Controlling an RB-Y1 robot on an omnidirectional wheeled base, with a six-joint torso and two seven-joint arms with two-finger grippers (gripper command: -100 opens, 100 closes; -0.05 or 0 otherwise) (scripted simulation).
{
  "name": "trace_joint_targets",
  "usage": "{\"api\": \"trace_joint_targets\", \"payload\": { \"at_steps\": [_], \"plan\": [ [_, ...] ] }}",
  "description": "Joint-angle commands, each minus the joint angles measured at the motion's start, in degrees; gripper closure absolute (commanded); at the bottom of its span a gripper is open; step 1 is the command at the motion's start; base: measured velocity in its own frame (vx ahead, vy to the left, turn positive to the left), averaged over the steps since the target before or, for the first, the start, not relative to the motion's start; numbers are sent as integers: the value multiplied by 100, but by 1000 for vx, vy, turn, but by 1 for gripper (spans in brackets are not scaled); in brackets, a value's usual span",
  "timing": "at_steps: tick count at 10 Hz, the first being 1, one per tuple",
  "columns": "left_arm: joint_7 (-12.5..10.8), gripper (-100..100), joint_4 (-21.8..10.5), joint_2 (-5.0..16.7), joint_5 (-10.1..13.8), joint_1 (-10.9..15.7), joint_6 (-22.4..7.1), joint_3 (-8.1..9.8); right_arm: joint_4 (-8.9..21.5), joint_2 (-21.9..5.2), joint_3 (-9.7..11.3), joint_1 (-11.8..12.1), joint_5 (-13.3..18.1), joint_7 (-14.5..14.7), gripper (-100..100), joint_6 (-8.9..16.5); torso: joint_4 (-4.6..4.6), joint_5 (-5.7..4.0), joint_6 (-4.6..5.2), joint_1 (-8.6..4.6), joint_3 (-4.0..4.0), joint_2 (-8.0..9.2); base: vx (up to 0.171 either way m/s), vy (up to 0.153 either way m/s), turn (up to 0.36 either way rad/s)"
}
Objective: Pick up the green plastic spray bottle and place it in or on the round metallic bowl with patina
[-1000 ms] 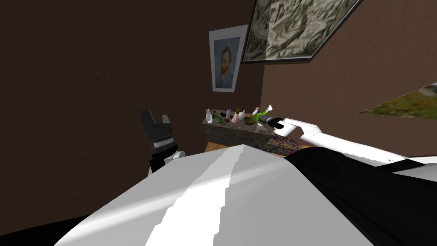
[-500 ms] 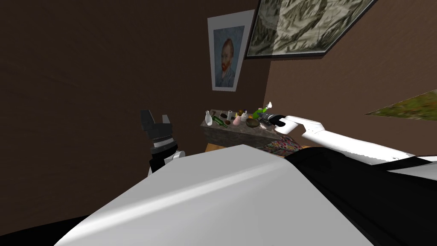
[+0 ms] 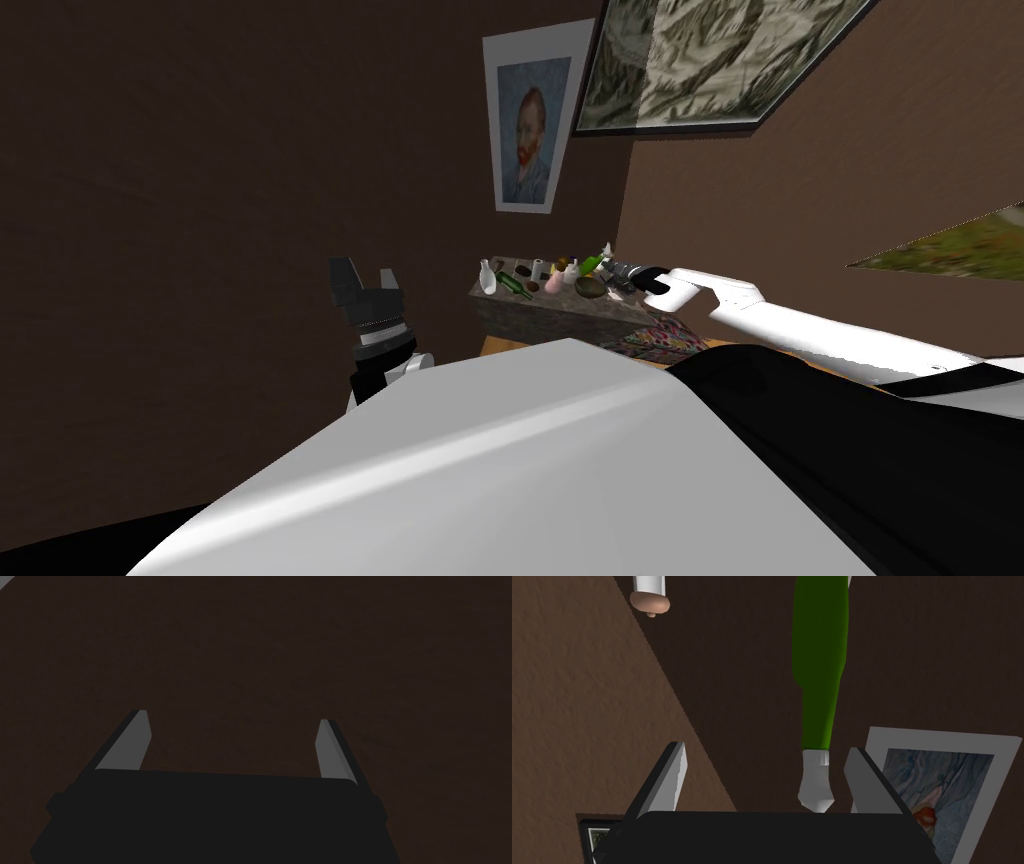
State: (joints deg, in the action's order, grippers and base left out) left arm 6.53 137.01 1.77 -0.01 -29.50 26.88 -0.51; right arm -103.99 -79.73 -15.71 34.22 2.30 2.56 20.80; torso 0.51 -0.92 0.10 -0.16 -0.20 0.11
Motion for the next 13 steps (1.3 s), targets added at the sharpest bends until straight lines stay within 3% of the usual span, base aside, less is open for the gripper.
{"api": "trace_joint_targets", "payload": {
  "at_steps": [1, 8, 9, 10, 13],
  "plan": [
    [0, 0, 0, 0, 0, 0, 0, 0, -203, -284, -121, 65, -163, -92, -100, 178, 0, 0, 0, 0, 0, 0, 15, -28, -144],
    [0, 0, 0, 0, 0, 0, 0, 0, -885, -1261, -596, 359, -715, -388, -100, 693, 2, -3, -3, -4, -2, -3, 13, -24, -94],
    [0, 0, 0, 0, 0, 0, 0, 0, -808, -1144, -631, 417, -669, -333, -100, 589, 2, -2, -3, -2, -3, -4, 7, -7, -16],
    [0, 0, 0, 0, 0, 1, 0, -1, -819, -1162, -651, 428, -687, -339, 0, 600, 2, -4, -4, 0, -2, -1, 0, 0, 0],
    [0, 0, 0, 0, 0, 1, 0, -1, -817, -1160, -649, 427, -685, -339, 0, 599, 1, -2, -4, 3, 0, 2, 0, 0, 0]
  ]
}}
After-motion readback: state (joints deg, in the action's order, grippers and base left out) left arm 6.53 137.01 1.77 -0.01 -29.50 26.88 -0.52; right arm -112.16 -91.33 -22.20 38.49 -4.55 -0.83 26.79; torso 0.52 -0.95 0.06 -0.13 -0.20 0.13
